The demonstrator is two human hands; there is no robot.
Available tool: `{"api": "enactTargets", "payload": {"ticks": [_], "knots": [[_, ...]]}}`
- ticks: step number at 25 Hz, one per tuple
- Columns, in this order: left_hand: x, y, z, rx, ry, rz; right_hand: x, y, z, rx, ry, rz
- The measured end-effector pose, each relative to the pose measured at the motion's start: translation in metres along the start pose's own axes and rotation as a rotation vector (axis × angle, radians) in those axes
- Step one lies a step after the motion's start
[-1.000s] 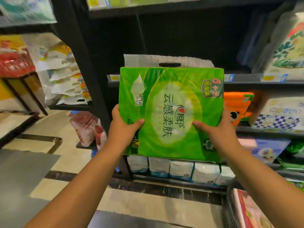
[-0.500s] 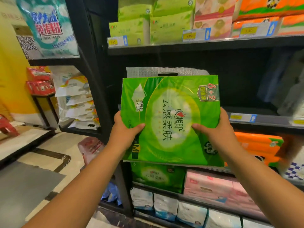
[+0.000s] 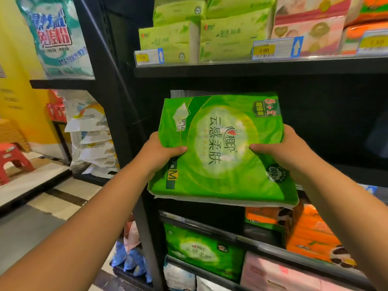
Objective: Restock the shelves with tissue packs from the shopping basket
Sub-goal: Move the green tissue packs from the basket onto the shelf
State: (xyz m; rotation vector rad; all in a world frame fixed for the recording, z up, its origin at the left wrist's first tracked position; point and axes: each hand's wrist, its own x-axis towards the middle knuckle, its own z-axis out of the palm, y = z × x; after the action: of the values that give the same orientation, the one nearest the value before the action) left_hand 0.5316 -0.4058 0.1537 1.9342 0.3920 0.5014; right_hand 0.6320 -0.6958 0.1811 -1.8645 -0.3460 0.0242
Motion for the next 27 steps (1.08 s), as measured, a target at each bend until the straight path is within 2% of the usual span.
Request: {"api": "enactTargets", "payload": {"ticks": [8, 14, 20, 24, 27], "knots": [[0.103, 0.007, -0.013, -0.039, -0.092, 0.037, 0.075, -0.014, 0.039, 0.033, 0.06, 0.096], [0.161, 0.002, -0.028, -0.156, -0.073, 0.106, 0.096, -0.016, 0.061, 0.116, 0.216, 0.07], [0.186, -0.007, -0.022, -0.209, -0.063, 0.142, 0.115, -0.003, 0.068, 0.163, 0.182, 0.03], [0.196, -0.02, -0.014, -0.137, 0.012, 0.177, 0.128, 0.012, 0.077, 0.073, 0.235, -0.041], [0.193, -0.039, -0.006, -0.087, 0.015, 0.193, 0.127, 0.026, 0.082, -0.134, 0.243, -0.125]]}}
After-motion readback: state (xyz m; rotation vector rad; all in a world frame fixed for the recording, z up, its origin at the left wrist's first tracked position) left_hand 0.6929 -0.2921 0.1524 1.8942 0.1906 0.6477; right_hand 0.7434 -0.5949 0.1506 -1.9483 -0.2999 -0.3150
